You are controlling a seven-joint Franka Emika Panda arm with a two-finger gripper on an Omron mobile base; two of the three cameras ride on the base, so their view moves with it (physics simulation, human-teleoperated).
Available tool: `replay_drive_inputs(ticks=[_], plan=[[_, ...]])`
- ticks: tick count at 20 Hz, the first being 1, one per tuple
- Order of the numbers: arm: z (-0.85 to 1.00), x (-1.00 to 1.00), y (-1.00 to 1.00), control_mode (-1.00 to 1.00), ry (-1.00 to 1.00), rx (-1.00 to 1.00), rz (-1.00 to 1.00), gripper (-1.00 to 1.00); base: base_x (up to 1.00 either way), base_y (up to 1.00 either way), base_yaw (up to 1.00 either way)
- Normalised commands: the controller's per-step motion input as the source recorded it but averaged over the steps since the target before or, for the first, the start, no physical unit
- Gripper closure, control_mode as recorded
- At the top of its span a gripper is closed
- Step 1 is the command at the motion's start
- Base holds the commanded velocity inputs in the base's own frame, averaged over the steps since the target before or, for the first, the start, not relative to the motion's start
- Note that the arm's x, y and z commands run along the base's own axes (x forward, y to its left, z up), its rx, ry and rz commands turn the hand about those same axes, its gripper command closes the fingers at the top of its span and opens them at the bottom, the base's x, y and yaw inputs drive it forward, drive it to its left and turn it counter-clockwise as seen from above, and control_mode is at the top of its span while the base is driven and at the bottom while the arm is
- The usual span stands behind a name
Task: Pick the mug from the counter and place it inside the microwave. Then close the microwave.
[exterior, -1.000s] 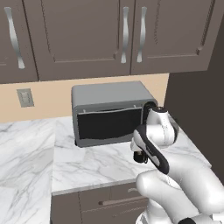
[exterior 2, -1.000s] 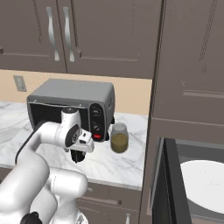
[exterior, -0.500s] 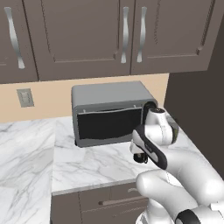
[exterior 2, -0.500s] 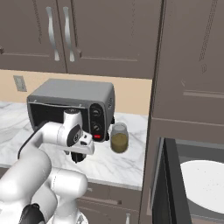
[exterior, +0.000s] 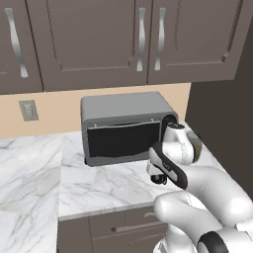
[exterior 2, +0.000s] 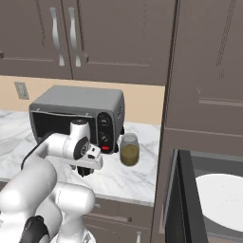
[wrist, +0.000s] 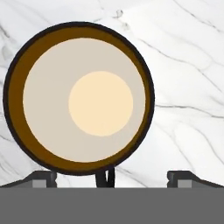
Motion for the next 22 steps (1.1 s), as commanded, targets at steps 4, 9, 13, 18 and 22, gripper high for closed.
replay_drive_inputs(ticks=[4, 9, 13, 18, 22], plan=[[-0.21, 0.0, 0.0, -1.0, 0.0, 0.0, 0.0, -1.0, 0.0, 0.0, 0.0], [-0.23, 0.0, 0.0, -1.0, 0.01, 0.0, 0.0, -1.0, 0.0, 0.0, 0.0], [0.0, 0.0, 0.0, -1.0, 0.0, 0.0, 0.0, -1.0, 0.0, 0.0, 0.0], [0.0, 0.0, 0.0, -1.0, 0.0, 0.0, 0.0, 1.0, 0.0, 0.0, 0.0], [0.0, 0.0, 0.0, -1.0, 0.0, 0.0, 0.0, 1.0, 0.0, 0.0, 0.0]])
